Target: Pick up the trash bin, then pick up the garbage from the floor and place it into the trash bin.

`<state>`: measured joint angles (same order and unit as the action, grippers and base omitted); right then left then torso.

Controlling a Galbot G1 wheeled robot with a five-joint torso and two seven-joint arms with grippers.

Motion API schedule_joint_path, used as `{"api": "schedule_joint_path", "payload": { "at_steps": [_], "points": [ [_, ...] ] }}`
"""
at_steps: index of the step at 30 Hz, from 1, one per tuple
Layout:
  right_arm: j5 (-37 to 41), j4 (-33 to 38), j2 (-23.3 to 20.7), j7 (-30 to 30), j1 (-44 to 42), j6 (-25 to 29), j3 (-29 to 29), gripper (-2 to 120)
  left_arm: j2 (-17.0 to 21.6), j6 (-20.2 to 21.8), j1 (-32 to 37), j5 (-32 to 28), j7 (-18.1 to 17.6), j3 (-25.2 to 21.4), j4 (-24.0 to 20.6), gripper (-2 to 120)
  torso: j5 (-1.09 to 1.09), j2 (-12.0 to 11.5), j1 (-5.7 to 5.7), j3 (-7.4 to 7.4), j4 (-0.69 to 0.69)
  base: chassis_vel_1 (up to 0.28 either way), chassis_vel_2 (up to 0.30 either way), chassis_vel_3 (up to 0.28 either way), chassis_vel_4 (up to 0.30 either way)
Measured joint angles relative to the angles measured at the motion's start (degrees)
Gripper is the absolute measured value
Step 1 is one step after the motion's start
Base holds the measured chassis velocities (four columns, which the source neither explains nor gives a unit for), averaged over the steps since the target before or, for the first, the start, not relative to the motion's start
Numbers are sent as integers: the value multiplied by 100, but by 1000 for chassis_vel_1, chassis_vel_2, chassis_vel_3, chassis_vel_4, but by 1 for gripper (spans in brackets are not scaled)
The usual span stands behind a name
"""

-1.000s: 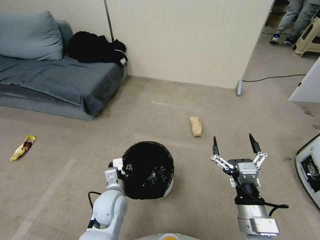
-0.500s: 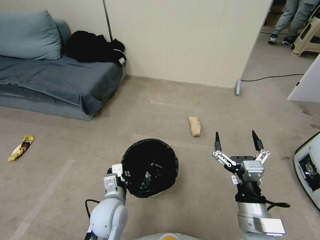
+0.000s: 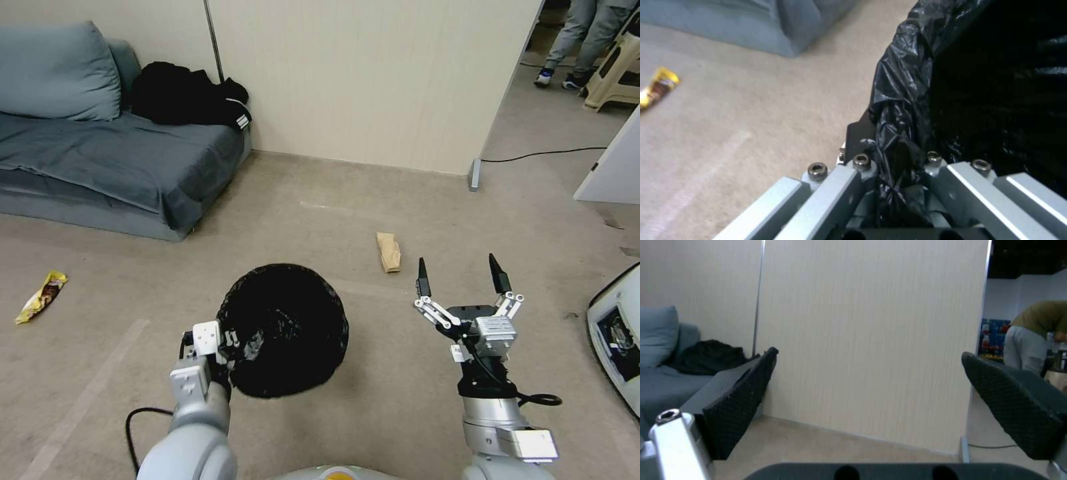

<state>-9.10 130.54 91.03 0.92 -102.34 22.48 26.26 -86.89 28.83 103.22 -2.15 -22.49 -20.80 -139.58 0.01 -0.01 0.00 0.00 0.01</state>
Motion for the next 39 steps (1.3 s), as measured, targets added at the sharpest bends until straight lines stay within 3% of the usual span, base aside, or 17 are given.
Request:
{"api": "schedule_joint_path", "payload": {
  "at_steps": [11, 21, 31, 39],
  "points": [
    [-85, -222, 109, -210, -55, 116, 96, 100, -178, -688, 315, 897, 154, 529, -102, 2, -1, 0, 0, 0, 0, 0, 0, 0, 0],
    [15, -338, 111, -312, 60, 125, 92, 100, -199, -732, 310, 1039, 210, 644, -47, 2, -1, 0, -1, -1, -1, -39, 23, 42, -34],
    [41, -422, 110, -365, 119, 117, 101, 100, -216, -765, 292, 1092, 229, 616, 8, 2, -2, 1, 0, 0, -1, -203, 206, 203, -211],
    [266, -465, 94, -680, 109, 486, 114, 100, -207, -783, 300, 1096, 232, 547, 11, 2, 0, 0, 1, 1, 0, -188, 193, 173, -162]
  ]
}}
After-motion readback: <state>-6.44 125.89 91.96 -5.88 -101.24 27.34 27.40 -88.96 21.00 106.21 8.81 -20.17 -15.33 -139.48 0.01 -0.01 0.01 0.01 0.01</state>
